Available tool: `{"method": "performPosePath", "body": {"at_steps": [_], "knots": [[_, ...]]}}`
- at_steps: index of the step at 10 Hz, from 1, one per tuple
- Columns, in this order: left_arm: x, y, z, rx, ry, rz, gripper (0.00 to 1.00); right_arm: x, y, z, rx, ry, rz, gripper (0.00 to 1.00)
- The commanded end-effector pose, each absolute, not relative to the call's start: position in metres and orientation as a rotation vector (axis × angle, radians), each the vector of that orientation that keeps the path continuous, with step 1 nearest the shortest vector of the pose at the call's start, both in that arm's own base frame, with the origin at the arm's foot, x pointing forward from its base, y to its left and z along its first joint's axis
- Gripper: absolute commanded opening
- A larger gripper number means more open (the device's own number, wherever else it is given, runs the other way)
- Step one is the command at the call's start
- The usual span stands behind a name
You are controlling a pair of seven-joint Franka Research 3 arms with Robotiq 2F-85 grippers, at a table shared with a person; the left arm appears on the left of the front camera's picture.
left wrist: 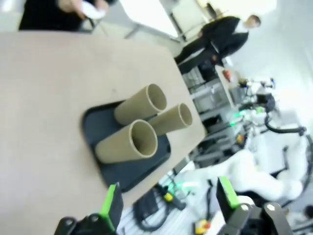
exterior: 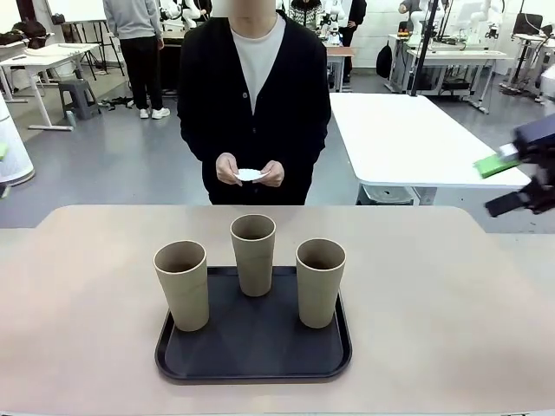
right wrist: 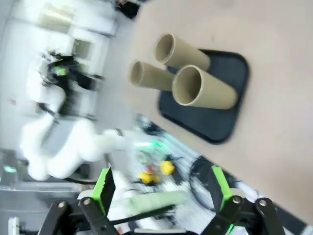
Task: Place coasters on the table and set cups on them.
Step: Pick up one Reusable plastic cup and place it on a coaster set by the human.
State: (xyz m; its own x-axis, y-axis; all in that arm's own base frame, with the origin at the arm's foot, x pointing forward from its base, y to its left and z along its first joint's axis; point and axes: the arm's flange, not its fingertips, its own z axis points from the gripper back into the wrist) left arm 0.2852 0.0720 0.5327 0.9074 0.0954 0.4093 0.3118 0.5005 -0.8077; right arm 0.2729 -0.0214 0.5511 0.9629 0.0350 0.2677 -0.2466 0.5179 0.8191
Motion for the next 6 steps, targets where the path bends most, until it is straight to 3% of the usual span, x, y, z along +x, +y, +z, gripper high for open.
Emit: {"method": "performPosePath", "body": {"at_steps": [1,3,6], "knots": [[0.284,0.096,0.51,-1.052,-0.374,-0.08,1.0,0.24,-0.048,0.506,1.127,-0.174,0.064,1.0],[0.285,0.123,0.504,-1.042,-0.311,-0.035,1.0,0.228,-0.078,0.501,1.115,-0.113,0.032,1.0],[0.274,0.142,0.508,-1.084,-0.386,0.023,1.0,0.213,-0.121,0.496,1.159,-0.147,-0.007,1.0]]}}
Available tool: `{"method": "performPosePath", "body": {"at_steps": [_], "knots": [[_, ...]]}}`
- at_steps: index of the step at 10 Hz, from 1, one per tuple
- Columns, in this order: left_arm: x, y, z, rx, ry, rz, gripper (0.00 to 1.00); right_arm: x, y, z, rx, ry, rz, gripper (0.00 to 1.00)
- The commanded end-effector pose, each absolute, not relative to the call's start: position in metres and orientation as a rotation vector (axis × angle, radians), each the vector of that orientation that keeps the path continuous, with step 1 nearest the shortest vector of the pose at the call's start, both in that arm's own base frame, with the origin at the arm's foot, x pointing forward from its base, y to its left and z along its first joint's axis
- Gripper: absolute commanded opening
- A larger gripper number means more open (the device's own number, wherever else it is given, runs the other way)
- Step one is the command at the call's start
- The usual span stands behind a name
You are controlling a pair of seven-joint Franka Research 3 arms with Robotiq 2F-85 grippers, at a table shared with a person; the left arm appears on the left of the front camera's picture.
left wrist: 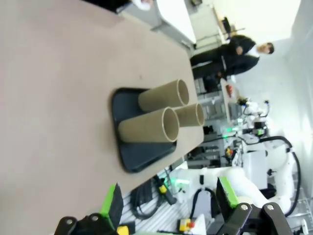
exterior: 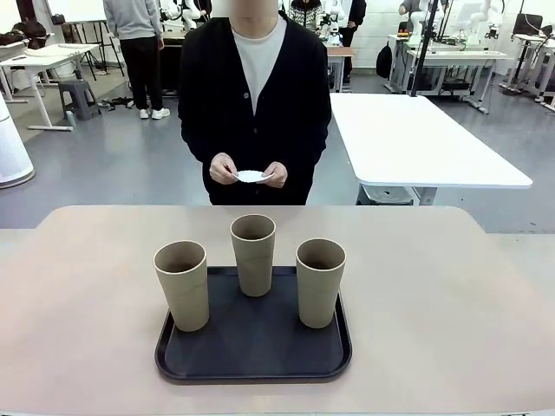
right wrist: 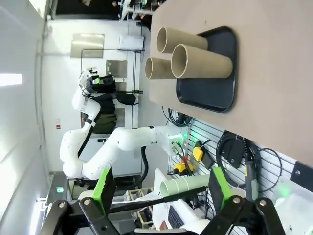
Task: Place coasters on the table and set cups on them.
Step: Pick up one Reusable plastic cup and place it on a coaster set by the human.
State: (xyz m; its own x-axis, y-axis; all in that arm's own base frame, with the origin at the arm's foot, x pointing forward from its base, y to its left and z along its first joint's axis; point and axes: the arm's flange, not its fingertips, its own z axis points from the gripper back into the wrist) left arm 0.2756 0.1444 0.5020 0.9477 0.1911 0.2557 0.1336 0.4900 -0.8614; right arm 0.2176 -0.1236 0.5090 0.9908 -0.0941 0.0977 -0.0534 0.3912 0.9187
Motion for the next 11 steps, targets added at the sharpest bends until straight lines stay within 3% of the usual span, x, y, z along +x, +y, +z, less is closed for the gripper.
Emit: {"method": "performPosePath", "body": {"at_steps": [1,11], "knots": [[0.272,0.137,0.509,-1.086,-0.393,0.026,1.0,0.213,-0.125,0.49,1.167,-0.143,-0.016,1.0],[0.273,0.14,0.514,-1.064,-0.375,0.05,1.0,0.216,-0.137,0.493,1.179,-0.14,-0.05,1.0]]}}
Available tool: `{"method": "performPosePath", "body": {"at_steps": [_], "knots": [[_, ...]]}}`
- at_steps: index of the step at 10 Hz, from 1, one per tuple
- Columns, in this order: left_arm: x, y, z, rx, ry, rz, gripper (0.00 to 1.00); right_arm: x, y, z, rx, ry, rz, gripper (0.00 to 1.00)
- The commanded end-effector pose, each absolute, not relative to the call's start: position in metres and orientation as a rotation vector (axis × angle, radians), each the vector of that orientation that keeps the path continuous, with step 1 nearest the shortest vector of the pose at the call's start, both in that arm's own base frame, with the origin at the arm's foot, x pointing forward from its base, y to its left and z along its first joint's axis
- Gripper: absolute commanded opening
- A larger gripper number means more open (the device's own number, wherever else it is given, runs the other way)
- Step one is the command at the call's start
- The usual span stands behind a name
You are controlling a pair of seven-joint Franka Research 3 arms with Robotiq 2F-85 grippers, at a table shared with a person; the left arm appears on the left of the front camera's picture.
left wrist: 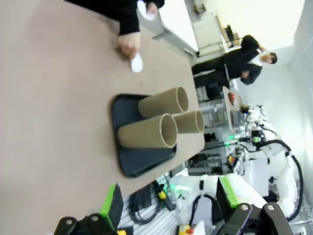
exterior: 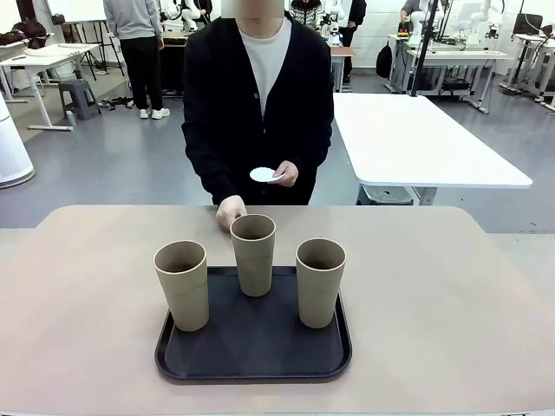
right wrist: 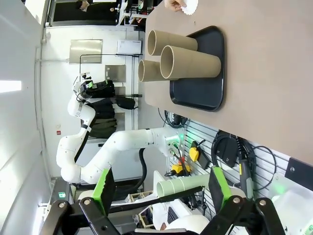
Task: Place coasters on the table and set cups on them.
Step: Pick up one Reusable plastic cup and place it on a coaster set by the human.
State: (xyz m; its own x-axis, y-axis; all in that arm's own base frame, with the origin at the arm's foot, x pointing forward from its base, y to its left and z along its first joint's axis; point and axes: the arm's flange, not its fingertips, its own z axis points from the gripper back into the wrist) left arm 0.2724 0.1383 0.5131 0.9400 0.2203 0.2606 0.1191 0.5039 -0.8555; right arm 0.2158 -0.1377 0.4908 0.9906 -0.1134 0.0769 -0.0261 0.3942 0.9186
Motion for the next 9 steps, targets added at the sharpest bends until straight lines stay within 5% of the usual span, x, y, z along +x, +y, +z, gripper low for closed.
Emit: {"method": "performPosePath", "body": {"at_steps": [1,9], "knots": [[0.2729,0.1401,0.5142,-1.064,-0.375,0.05,1.0,0.2163,-0.1375,0.4932,1.179,-0.14,-0.05,1.0],[0.2729,0.1401,0.5142,-1.064,-0.375,0.05,1.0,0.2163,-0.1375,0.4932,1.179,-0.14,-0.05,1.0]]}}
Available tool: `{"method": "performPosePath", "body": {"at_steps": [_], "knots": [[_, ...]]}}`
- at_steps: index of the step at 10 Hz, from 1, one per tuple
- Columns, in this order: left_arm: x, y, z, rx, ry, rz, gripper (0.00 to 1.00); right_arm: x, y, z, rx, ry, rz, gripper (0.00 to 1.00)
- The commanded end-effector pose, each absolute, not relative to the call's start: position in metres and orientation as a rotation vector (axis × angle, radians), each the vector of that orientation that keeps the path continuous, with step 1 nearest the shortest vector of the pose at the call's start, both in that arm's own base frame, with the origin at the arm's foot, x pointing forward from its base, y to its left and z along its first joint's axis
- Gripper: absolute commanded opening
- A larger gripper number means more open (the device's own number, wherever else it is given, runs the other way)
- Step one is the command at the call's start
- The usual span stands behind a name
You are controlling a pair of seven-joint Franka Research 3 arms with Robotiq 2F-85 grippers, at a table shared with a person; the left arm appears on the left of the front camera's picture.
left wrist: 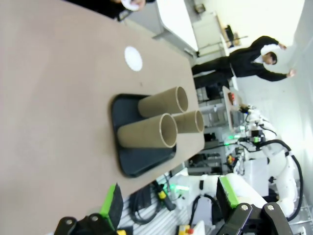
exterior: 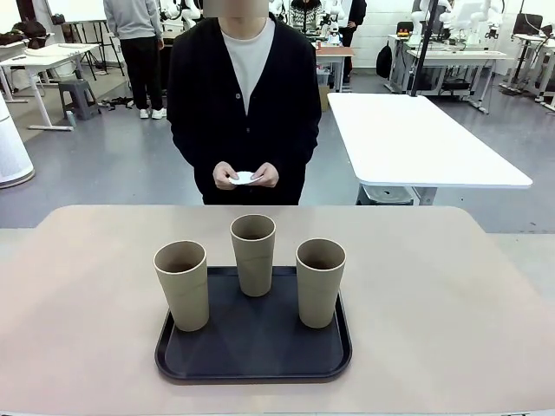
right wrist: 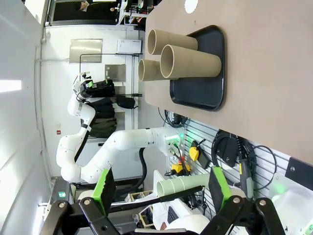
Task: Place coasters on the table and set cups on them.
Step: Pick up one Reusable plastic cup and place it on a coaster set by the human.
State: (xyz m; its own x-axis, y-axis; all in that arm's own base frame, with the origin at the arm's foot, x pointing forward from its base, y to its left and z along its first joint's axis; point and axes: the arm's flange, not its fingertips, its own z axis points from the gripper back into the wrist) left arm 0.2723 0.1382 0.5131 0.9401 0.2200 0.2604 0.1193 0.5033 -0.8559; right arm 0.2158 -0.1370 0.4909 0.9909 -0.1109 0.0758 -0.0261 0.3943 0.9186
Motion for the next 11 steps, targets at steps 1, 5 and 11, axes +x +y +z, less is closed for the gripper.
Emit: {"method": "performPosePath", "body": {"at_steps": [1,5,11], "knots": [[0.2729,0.1401,0.5142,-1.064,-0.375,0.05,1.0,0.2163,-0.1375,0.4932,1.179,-0.14,-0.05,1.0],[0.2729,0.1401,0.5142,-1.064,-0.375,0.05,1.0,0.2163,-0.1375,0.4932,1.179,-0.14,-0.05,1.0],[0.2729,0.1401,0.5142,-1.064,-0.375,0.05,1.0,0.2193,-0.1278,0.5003,1.151,-0.107,0.006,1.0]]}}
